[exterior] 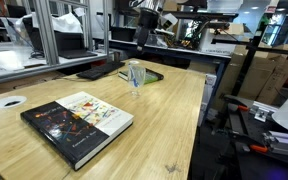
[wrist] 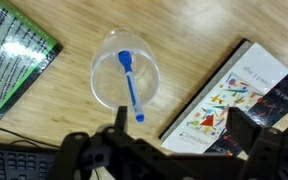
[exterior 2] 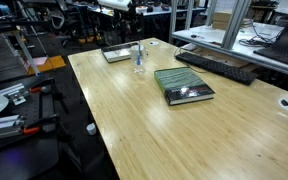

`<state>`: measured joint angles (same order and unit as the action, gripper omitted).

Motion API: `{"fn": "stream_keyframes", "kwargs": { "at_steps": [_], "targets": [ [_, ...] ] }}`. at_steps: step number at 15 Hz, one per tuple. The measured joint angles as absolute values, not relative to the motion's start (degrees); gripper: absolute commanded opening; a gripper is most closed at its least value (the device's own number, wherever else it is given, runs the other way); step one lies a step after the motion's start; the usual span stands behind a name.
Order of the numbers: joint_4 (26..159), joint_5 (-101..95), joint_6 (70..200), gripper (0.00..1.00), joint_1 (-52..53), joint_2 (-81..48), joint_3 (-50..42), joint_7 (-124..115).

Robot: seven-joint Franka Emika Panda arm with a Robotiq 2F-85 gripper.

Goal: Put the marker into the glass.

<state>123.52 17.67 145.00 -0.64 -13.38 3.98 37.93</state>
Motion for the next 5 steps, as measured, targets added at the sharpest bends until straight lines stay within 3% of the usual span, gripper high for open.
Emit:
{"fn": "stream_keyframes", "kwargs": {
  "at_steps": [5],
  "targets": [
    [122.6,13.6,134.8,1.00,-0.3,-8.4,4.0,29.5]
  ]
}}
